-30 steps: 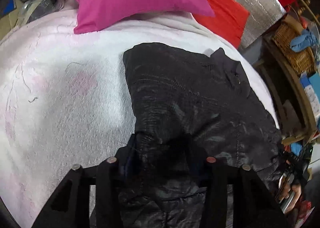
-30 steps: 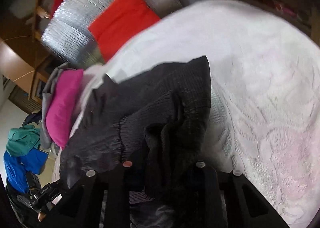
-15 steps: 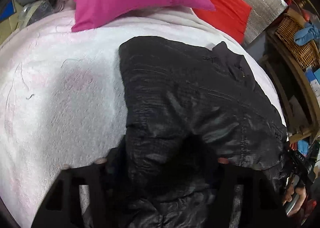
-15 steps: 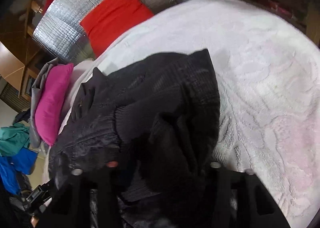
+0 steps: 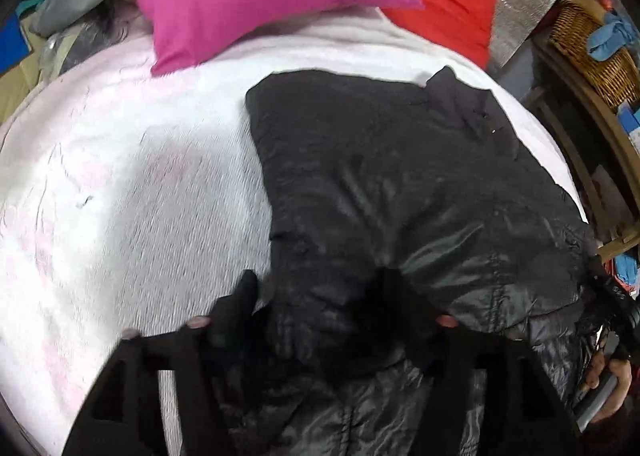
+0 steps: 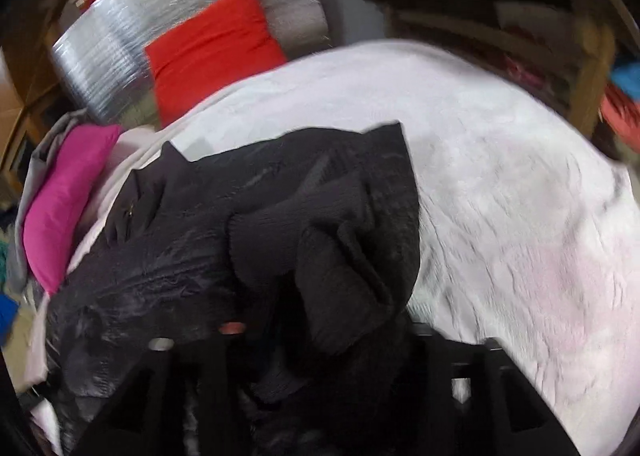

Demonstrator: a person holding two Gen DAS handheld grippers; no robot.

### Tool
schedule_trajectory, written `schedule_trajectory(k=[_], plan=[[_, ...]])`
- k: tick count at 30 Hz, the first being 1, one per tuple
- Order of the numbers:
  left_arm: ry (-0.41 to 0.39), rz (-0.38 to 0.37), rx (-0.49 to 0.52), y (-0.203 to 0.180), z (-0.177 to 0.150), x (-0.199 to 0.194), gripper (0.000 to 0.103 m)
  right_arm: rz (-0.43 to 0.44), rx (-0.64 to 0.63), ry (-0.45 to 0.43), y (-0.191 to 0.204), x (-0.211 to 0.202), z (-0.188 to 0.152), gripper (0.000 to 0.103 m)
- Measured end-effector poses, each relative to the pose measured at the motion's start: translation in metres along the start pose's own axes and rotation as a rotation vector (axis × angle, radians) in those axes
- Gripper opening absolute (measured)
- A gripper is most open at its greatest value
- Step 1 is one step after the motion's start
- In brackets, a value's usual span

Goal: Fold large clothes

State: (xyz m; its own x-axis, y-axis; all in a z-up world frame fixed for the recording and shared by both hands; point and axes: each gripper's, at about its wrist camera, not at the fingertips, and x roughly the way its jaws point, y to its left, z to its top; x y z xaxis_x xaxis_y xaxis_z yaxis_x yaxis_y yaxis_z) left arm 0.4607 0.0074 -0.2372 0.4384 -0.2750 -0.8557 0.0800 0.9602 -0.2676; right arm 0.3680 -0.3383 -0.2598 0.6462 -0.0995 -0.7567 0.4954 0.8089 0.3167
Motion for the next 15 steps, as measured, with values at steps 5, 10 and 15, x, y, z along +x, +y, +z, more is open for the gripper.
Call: schedule_trajectory(k=[5,10,15], plan=[[0.077,-0.078,-0.046,0.013,-0.001,-0.002,0.071,0.042,0.065,0.031,-0.024,-0.015,-0.005,0.070],[0.085,-0.129,-0.090,0.033,-0.008,-0.014,0.072,0.175,0.174,0.110,-0.056,-0.018,-0.009,0.072],[0.065,-0.156,-0.094,0.041,-0.021,-0.019,0.072,0.190,0.160,0.108,-0.052,-0.016,-0.011,0.072]])
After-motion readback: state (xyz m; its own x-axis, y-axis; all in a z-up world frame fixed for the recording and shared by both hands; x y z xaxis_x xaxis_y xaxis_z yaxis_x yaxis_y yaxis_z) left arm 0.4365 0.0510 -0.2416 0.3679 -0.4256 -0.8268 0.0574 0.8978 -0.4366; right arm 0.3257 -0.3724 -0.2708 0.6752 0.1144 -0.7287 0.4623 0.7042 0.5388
